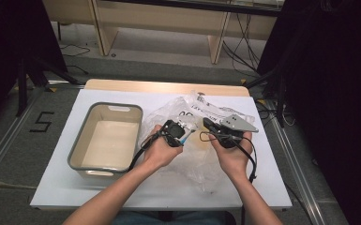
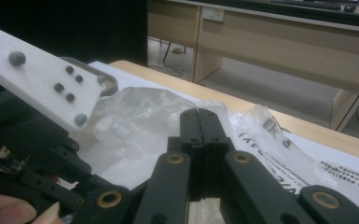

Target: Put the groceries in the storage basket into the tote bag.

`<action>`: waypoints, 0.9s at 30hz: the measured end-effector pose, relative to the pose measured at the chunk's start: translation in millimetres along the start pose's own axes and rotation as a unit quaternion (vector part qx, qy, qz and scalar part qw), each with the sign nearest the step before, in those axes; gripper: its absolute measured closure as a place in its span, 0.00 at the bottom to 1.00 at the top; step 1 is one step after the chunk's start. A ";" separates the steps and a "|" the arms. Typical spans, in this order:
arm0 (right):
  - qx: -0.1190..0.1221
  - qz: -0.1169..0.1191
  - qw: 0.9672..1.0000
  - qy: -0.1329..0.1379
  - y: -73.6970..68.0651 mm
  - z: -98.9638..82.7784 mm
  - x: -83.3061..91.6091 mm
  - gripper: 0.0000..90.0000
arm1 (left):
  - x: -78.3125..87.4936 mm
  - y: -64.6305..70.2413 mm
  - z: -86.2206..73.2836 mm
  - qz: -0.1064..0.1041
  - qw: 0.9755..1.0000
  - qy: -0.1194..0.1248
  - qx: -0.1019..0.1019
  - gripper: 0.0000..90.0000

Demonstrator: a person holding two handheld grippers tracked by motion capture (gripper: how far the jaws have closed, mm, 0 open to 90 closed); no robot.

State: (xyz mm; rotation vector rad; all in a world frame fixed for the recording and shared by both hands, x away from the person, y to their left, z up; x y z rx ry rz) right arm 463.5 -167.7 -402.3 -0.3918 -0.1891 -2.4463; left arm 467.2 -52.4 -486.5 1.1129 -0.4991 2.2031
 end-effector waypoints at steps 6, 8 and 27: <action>0.001 0.002 1.000 0.000 -0.8 0.1 -0.5 1.00 | -5.8 3.3 3.3 0.002 1.000 0.001 0.001 0.88; 0.000 0.002 1.000 0.001 -0.6 0.2 -0.4 1.00 | -8.0 4.3 4.8 0.003 1.000 0.003 0.003 0.88; -0.001 0.002 1.000 -0.001 0.5 -1.0 -1.1 1.00 | -17.4 3.8 20.1 0.017 0.998 0.053 0.023 0.88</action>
Point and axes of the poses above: each handheld gripper's, and its own axes: x roughly backward along the jaws, z roughly out of its top, y roughly to its right, the point moved 8 cm from there along -x, roughly forward along the jaws, and after that the axes turned 4 degrees about z, right-handed, at the moved point
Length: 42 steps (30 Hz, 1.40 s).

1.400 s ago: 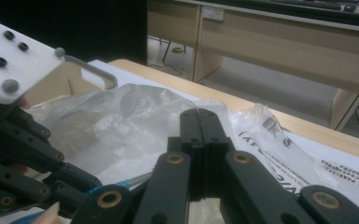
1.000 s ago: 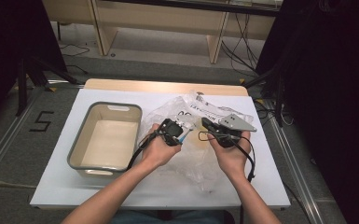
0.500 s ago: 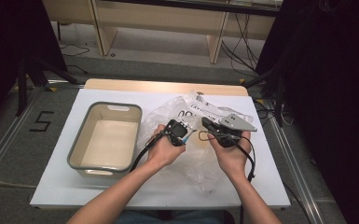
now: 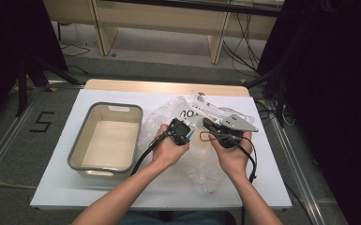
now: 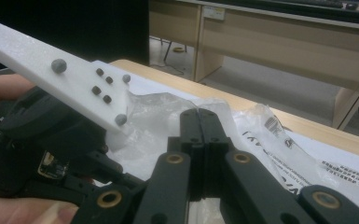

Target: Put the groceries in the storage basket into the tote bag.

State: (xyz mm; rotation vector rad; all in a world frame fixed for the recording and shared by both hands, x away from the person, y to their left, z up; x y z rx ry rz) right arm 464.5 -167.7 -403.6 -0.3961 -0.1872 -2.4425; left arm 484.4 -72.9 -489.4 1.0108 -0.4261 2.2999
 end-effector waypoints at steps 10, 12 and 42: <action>-0.001 0.000 1.000 0.000 0.3 0.1 0.5 1.00 | -3.2 -0.8 6.3 0.010 1.000 0.027 0.001 0.88; -0.002 0.000 1.000 0.000 0.3 0.2 0.7 1.00 | -3.1 -1.0 7.7 0.012 0.999 0.033 0.000 0.88; -0.001 0.024 0.998 -0.057 -2.3 -25.8 0.7 1.00 | 70.5 14.9 -35.0 -0.024 0.993 0.100 -0.050 0.41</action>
Point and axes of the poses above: each handheld gripper's, and its own axes: x roughly backward along the jaws, z roughly out of its top, y roughly to its right, the point moved 8 cm from there along -x, roughly forward along the jaws, and after that the axes turned 4 degrees about z, right-handed, at the moved point
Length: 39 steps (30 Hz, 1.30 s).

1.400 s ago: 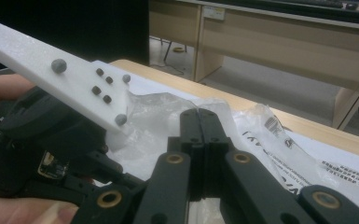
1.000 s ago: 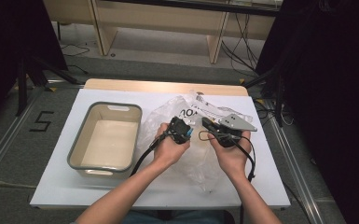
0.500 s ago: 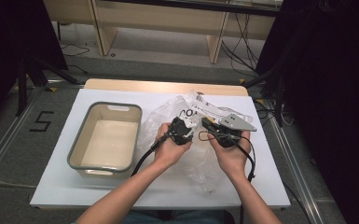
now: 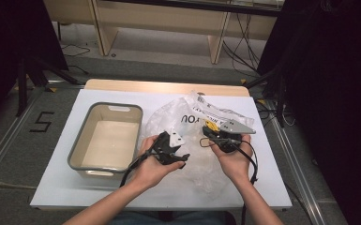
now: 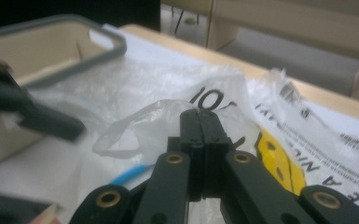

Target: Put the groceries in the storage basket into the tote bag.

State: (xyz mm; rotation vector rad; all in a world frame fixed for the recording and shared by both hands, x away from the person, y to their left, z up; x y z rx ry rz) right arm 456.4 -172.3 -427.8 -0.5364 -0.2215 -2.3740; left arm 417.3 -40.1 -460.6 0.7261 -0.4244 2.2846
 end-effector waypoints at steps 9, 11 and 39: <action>0.014 0.067 0.991 -0.113 -9.5 -47.0 -5.6 0.99 | 28.5 -14.8 -9.8 -0.001 0.999 0.012 0.034 0.40; 0.019 0.085 0.986 -0.139 -11.2 -55.5 -6.3 0.99 | 28.6 -16.6 -13.0 -0.005 0.999 0.008 0.043 0.41; -0.055 -0.005 0.992 -0.115 46.3 -68.4 37.7 0.56 | 11.5 -16.0 -39.7 -0.004 0.999 -0.021 0.049 0.43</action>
Point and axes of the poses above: each handheld gripper's, and its own axes: x roughly backward along the jaws, z roughly out of its top, y roughly to its right, the point moved 8 cm from there along -x, roughly forward along the jaws, and after that the axes turned 4 degrees about z, right-handed, at the moved point
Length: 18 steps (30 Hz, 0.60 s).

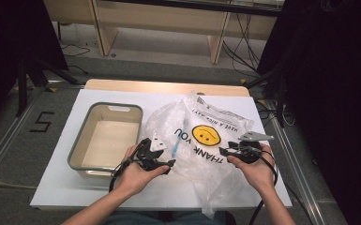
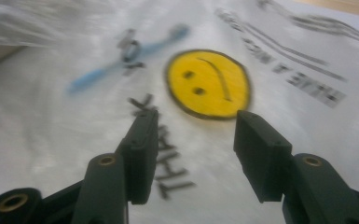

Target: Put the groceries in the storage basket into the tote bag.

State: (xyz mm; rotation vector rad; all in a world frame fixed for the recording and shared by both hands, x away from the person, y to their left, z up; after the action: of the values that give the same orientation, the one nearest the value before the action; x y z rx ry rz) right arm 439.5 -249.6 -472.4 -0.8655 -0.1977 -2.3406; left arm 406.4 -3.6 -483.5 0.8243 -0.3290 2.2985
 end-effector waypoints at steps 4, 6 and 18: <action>-0.031 -0.039 0.999 0.000 19.3 -12.8 8.6 0.52 | 2.4 1.5 -4.7 -0.001 1.000 0.005 -0.009 0.42; -0.036 -0.049 0.998 0.002 24.1 -15.8 11.6 0.50 | 2.6 3.7 -8.5 -0.004 1.000 0.002 -0.014 0.40; -0.060 -0.083 0.995 0.010 37.8 -24.3 23.3 0.46 | -0.1 11.1 -20.1 -0.015 1.000 -0.007 -0.024 0.38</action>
State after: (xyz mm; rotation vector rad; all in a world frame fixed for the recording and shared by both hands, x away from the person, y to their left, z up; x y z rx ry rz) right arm 435.7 -299.7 -479.2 -0.9142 -0.1261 -2.5362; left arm 389.7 -3.3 -499.2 0.8168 -0.3754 2.2490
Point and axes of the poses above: each handheld gripper's, and its own axes: x roughly backward along the jaws, z roughly out of its top, y roughly to its right, the point moved 8 cm from there along -x, roughly forward along the jaws, and after that the axes turned 4 degrees about z, right-handed, at the moved point
